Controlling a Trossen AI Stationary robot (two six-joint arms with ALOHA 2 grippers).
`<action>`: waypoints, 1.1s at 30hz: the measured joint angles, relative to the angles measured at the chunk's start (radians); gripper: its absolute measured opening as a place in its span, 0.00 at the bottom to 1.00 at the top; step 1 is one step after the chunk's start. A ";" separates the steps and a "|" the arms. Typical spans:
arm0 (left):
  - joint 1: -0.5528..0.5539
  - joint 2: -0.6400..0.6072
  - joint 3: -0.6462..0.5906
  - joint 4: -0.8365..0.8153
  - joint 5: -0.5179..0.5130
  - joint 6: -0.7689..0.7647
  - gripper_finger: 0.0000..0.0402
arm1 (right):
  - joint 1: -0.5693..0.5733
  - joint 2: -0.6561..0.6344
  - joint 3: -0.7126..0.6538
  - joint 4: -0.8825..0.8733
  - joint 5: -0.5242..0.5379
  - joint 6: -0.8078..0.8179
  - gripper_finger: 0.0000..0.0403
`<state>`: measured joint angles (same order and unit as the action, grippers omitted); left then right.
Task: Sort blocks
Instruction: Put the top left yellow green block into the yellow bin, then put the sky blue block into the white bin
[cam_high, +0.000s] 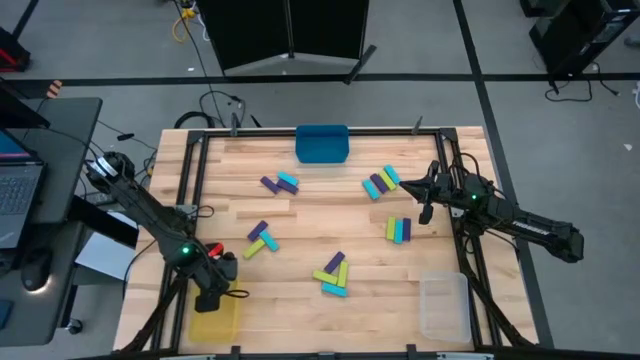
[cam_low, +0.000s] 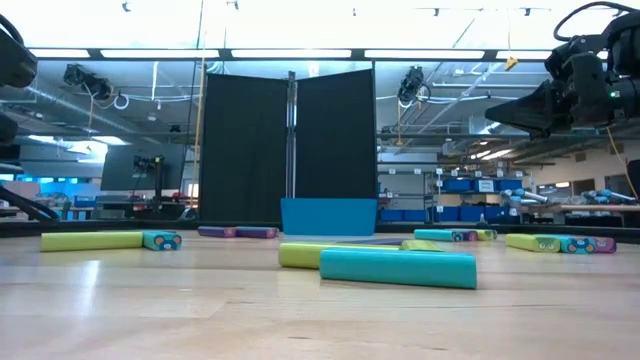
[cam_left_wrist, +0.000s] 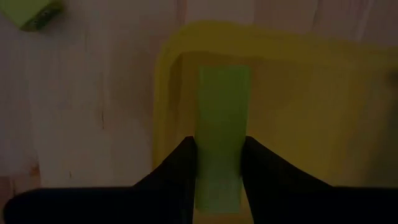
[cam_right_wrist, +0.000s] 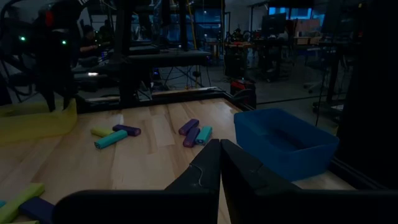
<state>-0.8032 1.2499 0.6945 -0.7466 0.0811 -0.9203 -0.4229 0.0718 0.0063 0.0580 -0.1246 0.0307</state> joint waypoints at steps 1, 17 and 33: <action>-0.003 0.000 0.000 0.005 0.000 0.000 0.26 | 0.000 0.000 0.000 0.000 0.000 0.000 0.06; -0.042 0.156 0.001 0.090 -0.008 -0.008 0.26 | 0.000 0.000 0.000 0.000 0.000 0.000 0.06; -0.042 0.178 0.038 0.087 0.017 -0.029 0.48 | 0.000 0.000 0.000 0.000 0.000 0.000 0.06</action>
<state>-0.8455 1.4277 0.7321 -0.6600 0.0978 -0.9493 -0.4232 0.0719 0.0063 0.0578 -0.1246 0.0307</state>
